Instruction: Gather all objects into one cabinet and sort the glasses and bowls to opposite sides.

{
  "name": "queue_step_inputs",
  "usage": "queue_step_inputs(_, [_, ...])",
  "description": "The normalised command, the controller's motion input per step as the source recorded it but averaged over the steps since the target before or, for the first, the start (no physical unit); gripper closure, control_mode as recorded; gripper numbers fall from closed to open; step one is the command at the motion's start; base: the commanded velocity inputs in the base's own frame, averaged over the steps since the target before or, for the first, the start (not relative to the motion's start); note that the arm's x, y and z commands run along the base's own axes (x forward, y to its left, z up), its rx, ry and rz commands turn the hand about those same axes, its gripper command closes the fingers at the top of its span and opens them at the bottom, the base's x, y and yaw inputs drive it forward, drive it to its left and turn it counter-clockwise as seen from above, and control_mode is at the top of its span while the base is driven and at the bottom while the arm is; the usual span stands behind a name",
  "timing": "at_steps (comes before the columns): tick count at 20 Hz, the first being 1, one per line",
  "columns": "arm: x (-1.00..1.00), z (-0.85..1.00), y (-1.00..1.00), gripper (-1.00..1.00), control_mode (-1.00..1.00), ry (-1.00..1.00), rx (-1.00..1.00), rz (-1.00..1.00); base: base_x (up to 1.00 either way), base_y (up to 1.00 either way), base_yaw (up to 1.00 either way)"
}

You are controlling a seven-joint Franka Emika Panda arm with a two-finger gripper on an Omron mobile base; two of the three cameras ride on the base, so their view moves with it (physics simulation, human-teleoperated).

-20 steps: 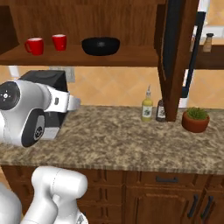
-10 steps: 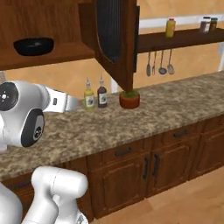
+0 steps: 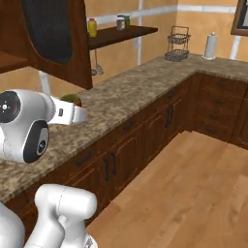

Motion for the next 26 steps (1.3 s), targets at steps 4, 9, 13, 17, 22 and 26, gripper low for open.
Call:
queue_step_inputs(4, [0.0, 0.0, 0.0, -1.0, 1.0, 0.0, 0.0, 0.0, -0.15, -0.02, -0.81])
queue_step_inputs(9, [0.0, 0.0, 0.0, -1.0, 1.0, 0.0, 0.0, 0.0, 0.28, -0.53, -0.68])
queue_step_inputs(13, [0.0, 0.0, 0.0, -1.0, 1.0, 0.0, 0.0, 0.0, 0.84, -0.54, -0.51])
queue_step_inputs(17, [0.0, 0.0, 0.0, -1.0, 1.0, 0.0, 0.0, 0.0, 1.0, -0.29, -0.26])
queue_step_inputs(22, [0.0, 0.0, 0.0, -1.0, 1.0, 0.0, 0.0, 0.0, 1.0, 0.0, -0.01])
queue_step_inputs(26, [0.0, 0.0, 0.0, -1.0, 1.0, 0.0, 0.0, 0.0, 1.0, 0.0, 0.05])
